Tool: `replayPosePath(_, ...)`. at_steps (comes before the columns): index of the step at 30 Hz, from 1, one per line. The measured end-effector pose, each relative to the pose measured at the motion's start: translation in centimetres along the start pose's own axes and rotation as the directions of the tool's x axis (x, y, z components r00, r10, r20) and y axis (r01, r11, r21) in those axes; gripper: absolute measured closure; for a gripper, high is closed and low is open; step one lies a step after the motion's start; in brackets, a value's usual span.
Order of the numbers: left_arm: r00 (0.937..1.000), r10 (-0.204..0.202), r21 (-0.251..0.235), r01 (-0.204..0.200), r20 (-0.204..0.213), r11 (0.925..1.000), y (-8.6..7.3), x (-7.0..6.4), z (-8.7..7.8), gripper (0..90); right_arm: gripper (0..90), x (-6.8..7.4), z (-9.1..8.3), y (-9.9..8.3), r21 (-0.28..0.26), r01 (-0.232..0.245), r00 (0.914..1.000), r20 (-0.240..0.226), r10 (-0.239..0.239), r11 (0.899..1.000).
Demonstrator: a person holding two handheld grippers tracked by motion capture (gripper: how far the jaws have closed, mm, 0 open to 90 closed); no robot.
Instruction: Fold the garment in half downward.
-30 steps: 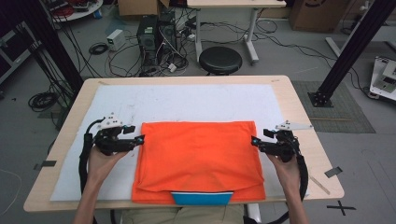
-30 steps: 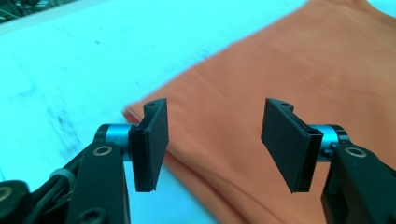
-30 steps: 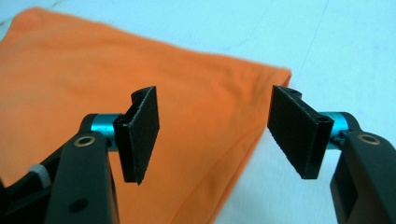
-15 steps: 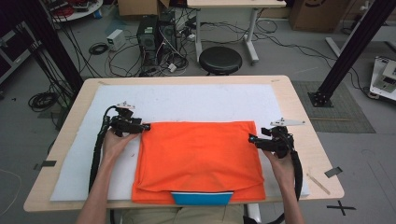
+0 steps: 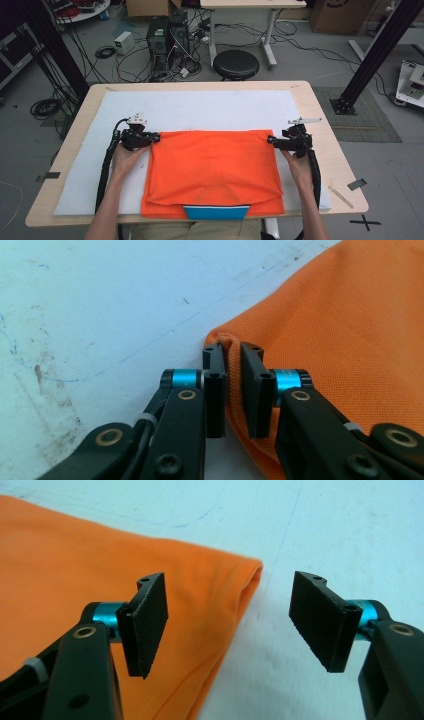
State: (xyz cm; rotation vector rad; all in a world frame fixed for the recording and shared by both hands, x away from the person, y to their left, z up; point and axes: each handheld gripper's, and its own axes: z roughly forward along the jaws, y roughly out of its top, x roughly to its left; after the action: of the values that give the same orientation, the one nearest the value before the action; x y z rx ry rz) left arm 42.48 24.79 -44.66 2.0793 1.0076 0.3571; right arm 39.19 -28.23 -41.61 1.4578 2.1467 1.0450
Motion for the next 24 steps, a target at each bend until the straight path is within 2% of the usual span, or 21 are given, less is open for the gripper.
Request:
replayPosePath(1,1.0,0.004,0.003,-0.004,-0.002,1.0,0.0,0.0,0.0,81.4,32.4,-0.3,0.5,0.5,0.016,0.001,1.0,-0.003,-0.001,1.0)
replayPosePath(3,0.9997,-0.02,-0.009,0.02,0.011,0.9998,-0.1,0.2,0.0,81.5,32.4,-0.8,1.5,1.3,0.039,0.016,0.9999,-0.003,-0.016,0.999)
replayPosePath(6,0.9994,-0.029,-0.014,0.029,0.018,0.9995,-0.2,0.2,0.0,82.2,32.4,-1.4,2.9,2.1,0.071,0.002,1.0,-0.003,-0.002,0.997)
replayPosePath(8,0.9993,-0.033,-0.016,0.033,0.02,0.9993,-0.2,0.3,0.0,82.4,32.4,-1.7,3.6,2.1,0.082,0.004,1.0,-0.004,-0.004,0.997)
replayPosePath(12,0.9991,-0.038,-0.019,0.038,0.021,0.9991,-0.2,0.3,0.0,82.4,32.2,-1.9,5.1,1.7,0.146,0.002,0.9999,0.013,-0.004,0.989)
replayPosePath(16,0.9993,-0.033,-0.017,0.033,0.02,0.9993,-0.2,0.3,0.0,82.4,35.2,-1.7,5.1,1.7,0.143,0.016,0.9994,0.027,-0.02,0.99)
replayPosePath(18,0.9995,-0.029,-0.02,0.029,0.013,0.9994,-0.2,0.2,0.0,82.5,39.8,-1.4,5.0,1.7,0.153,0.04,0.9972,0.056,-0.05,0.987)
replayPosePath(19,0.9996,-0.027,-0.02,0.027,0.009,0.9994,-0.2,0.1,0.0,82.5,45.1,-1.2,5.0,1.7,0.156,0.048,0.9962,0.064,-0.059,0.987)
replayPosePath(22,0.9999,-0.012,-0.016,0.012,0.001,0.9998,-0.2,0.1,0.0,82.6,61.7,-0.8,4.9,1.7,0.152,0.068,0.9973,0.019,-0.071,0.986)
replayPosePath(24,1.0,-0.006,-0.014,0.006,-0.001,0.9999,-0.2,0.0,0.0,82.6,69.3,-0.4,5.0,1.6,0.142,0.088,0.9957,0.015,-0.091,0.986)
